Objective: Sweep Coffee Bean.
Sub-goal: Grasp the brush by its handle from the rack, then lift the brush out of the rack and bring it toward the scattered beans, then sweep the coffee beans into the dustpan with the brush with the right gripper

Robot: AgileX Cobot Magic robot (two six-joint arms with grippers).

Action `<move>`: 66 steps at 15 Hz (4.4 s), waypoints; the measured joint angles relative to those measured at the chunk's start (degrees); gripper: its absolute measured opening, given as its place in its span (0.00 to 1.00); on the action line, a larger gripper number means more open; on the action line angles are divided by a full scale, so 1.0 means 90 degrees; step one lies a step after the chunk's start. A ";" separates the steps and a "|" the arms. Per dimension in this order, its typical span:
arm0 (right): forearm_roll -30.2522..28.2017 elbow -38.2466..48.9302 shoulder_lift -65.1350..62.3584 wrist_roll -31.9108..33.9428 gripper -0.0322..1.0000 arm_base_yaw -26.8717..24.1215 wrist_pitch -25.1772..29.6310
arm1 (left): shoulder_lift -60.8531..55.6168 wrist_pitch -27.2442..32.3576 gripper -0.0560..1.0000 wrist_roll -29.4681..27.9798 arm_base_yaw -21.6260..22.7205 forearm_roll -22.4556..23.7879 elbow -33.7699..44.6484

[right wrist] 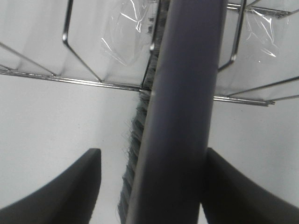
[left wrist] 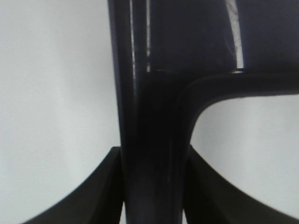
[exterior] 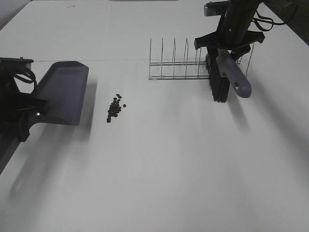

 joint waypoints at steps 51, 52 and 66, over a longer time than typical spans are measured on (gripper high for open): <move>-0.0898 0.1286 -0.1891 0.1178 0.33 0.2088 0.1120 | 0.1070 -0.1267 0.38 -0.0433 -0.0528 -0.0051 0.0675; -0.0923 0.1337 -0.1763 0.1190 0.33 0.2088 0.1114 | 0.1089 -0.1241 0.38 -0.0433 -0.0528 -0.0064 0.0643; -0.1515 0.0675 0.0306 0.1184 0.33 0.3622 0.1057 | 0.1089 -0.1241 0.38 -0.0433 -0.0528 -0.0102 0.0643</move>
